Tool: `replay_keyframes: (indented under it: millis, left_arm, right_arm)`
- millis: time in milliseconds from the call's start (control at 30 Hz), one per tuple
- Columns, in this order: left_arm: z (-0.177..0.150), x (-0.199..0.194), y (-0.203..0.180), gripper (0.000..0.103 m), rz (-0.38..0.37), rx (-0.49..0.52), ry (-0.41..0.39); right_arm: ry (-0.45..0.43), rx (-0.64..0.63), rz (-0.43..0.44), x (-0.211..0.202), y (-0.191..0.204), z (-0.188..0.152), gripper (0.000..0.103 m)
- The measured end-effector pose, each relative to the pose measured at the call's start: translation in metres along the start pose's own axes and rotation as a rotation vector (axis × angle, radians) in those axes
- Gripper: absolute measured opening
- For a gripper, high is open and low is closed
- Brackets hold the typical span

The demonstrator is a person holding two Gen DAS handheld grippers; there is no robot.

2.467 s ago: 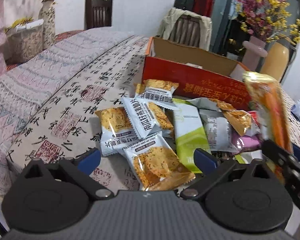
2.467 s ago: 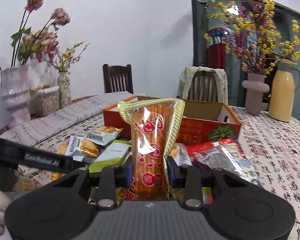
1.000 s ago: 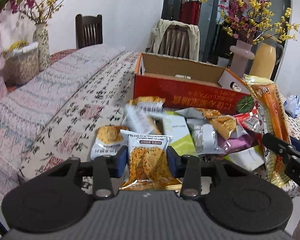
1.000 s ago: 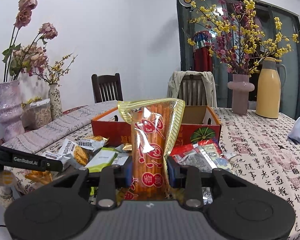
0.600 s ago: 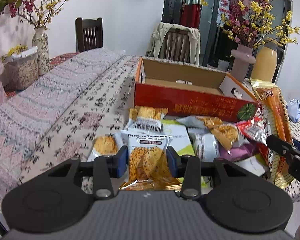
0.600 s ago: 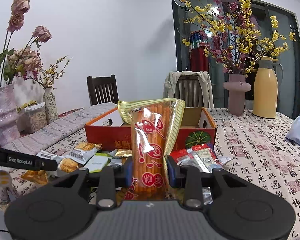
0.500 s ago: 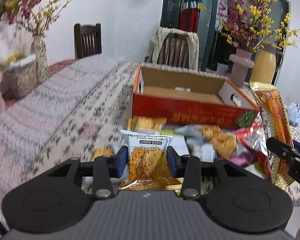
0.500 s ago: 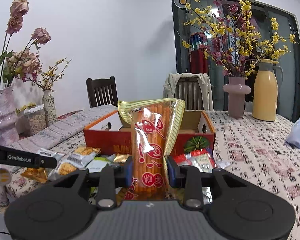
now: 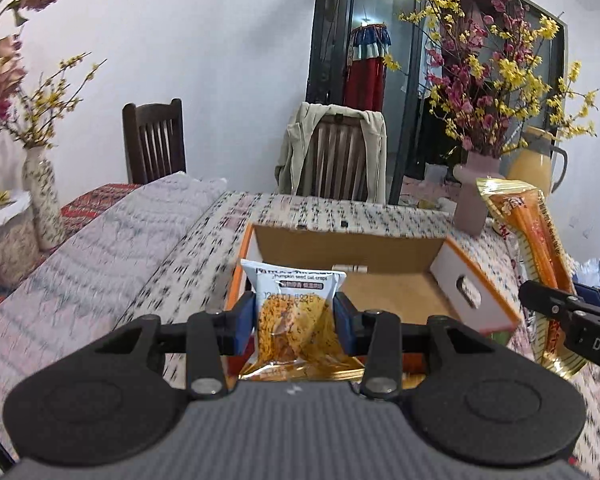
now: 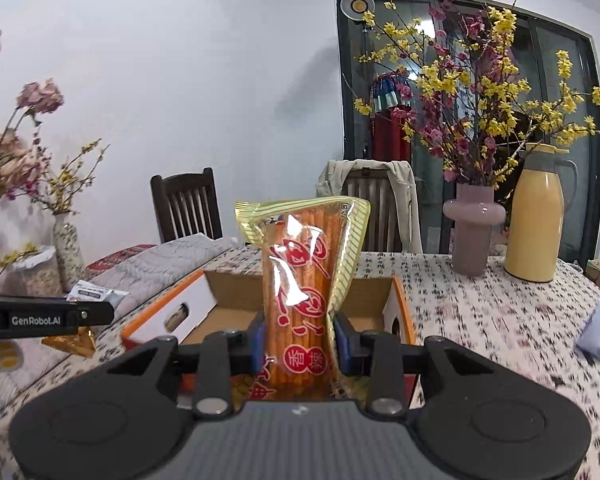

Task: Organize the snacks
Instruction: 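Carry the sausage packet into the box with the right gripper while the left gripper carries a cracker packet there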

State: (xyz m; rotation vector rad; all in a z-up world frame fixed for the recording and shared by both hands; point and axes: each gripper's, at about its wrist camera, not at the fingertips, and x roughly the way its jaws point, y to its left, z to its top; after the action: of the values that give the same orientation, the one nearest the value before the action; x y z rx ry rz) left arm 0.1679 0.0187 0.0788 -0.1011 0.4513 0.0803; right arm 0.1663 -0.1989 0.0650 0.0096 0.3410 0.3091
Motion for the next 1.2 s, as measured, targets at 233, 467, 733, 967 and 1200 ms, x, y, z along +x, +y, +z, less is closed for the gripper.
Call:
replay_keyframes:
  millis: [233,467,733,967,1200]
  left_arm:
    - [0.031,0.047,-0.009,0.042,0.004,-0.014,0.002]
    - [0.045,0.1,-0.011,0.042,0.029,-0.036,0.035]
    - [0.029,0.146,0.0,0.042,0.045,-0.066,0.097]
    - [0.027,0.143,0.004,0.067,0.013,-0.083,0.082]
    - [0.028,0.127,0.004,0.103,0.035,-0.11,-0.011]
  right_arm:
    - [0.05,0.004,0.0,0.059,-0.009,0.03,0.033]
    - [0.139,-0.003,0.01,0.121,-0.018,0.043,0.033]
    - [0.181,0.047,0.003,0.16,-0.044,0.031,0.033]
    - [0.202,0.077,0.001,0.165,-0.053,0.025,0.059]
    - [0.141,0.109,-0.014,0.155,-0.059,0.025,0.103]
